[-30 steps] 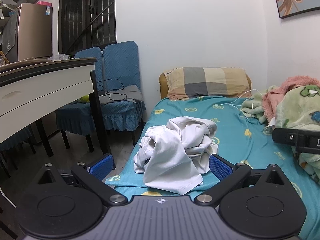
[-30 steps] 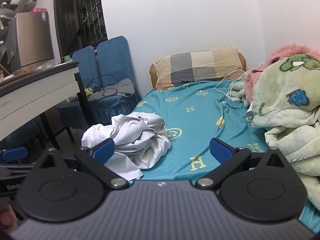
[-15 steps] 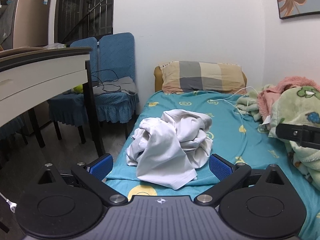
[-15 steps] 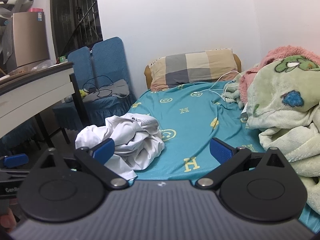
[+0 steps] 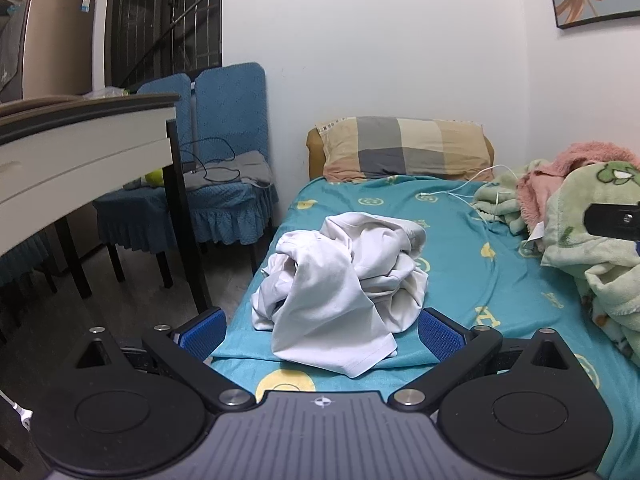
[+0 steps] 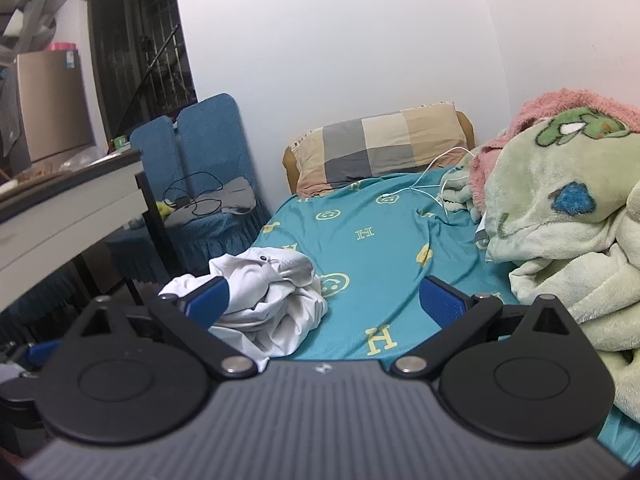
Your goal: Fold clothes
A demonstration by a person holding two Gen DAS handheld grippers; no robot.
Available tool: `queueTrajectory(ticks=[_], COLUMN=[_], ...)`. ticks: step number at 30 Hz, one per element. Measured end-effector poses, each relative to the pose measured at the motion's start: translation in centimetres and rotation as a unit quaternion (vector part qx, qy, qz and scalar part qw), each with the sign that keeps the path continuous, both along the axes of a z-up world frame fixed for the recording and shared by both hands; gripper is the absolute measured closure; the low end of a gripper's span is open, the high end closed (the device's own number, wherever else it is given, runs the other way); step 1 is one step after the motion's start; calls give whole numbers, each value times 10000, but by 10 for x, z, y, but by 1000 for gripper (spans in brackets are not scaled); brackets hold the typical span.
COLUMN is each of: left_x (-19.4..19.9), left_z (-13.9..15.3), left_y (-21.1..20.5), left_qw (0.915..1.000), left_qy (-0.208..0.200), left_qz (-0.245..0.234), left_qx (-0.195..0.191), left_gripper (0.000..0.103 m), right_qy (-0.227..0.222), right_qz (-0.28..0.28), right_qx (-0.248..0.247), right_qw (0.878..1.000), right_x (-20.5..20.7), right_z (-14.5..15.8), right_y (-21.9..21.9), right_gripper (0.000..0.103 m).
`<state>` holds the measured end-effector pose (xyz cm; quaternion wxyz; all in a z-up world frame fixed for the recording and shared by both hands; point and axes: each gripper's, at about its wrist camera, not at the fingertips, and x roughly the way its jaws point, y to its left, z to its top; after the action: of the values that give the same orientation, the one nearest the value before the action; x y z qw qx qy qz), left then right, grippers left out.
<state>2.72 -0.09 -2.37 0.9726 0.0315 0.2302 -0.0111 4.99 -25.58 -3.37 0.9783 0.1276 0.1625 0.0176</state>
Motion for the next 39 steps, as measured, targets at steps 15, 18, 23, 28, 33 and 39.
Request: queueTrajectory(ticks=[15,18,23,28,33,39], left_x=[107,141,202,262,298,305], left_z=[12,19,21,4,-20,-32], left_y=[-6,-10,-24,-38,-26,-12], left_qw=[9994,9989,9982,9976,9926,9869], left_qy=[17,-7,107,445,868,1071], left_qz=[265,183,38,66,247,66], left_qx=[-242,-434,-591,-521,-812,-1208], left_gripper=[0,1,3,6,24,84], right_qy=[312,421,621,901,1117,1292], right_qz=[39,68,114,255,212,217], right_qx=[192,382,742,966,1153,1358], right_qw=[9993,9984,9952,9909,9868,9820], right_x=[5,9,21,37,53,65], right_z=[-11,-16,-28,-46,-62,-74], right_y=[-10,-15,-23,-26,-34,-37], right_gripper=[0,0,0,0,0,0])
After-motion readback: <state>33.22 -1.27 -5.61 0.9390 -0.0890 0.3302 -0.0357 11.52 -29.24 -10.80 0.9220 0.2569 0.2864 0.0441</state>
